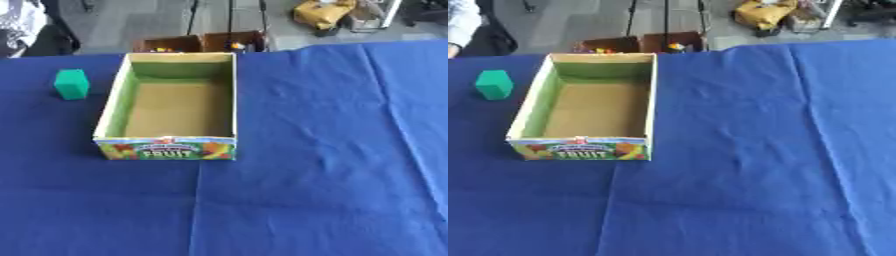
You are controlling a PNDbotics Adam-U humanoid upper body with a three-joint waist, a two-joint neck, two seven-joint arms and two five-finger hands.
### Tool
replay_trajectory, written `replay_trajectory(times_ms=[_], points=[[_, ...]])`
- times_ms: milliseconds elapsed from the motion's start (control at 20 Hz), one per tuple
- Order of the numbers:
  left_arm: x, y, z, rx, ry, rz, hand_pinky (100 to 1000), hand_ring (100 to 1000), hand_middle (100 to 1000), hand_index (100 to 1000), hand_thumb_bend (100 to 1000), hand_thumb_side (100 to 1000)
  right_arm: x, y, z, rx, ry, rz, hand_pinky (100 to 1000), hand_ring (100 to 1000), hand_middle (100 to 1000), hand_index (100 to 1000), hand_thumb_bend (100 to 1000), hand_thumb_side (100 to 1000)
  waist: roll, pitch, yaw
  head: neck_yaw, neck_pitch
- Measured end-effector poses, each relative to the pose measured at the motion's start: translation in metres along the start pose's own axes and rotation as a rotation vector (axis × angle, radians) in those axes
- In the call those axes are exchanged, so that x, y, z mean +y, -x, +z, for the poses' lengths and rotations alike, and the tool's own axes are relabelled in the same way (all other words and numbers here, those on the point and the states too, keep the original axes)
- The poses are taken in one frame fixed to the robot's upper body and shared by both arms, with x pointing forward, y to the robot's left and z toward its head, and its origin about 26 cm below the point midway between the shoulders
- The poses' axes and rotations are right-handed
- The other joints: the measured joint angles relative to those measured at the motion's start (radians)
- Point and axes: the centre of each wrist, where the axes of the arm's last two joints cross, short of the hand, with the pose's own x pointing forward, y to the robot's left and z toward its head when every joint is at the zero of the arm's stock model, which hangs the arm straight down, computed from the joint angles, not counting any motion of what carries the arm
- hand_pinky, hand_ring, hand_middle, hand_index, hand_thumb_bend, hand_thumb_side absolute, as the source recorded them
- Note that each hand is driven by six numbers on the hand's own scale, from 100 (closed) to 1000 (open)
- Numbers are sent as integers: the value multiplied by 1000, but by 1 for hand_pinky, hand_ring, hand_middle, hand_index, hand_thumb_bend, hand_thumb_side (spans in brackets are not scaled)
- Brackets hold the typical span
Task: Pick up objects on the table and place them in the box.
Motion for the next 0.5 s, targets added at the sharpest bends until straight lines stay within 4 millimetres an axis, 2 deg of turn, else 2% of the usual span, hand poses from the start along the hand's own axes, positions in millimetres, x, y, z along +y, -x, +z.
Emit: replay_trajectory(times_ms=[500], points=[[-5, 47, -29, 69, 288, -126, 969, 995, 935, 1000, 583, 1000, -1, 0, -1, -5, -12, -4, 720, 727, 596, 780, 100, 765, 4, 9, -14, 26, -15]])
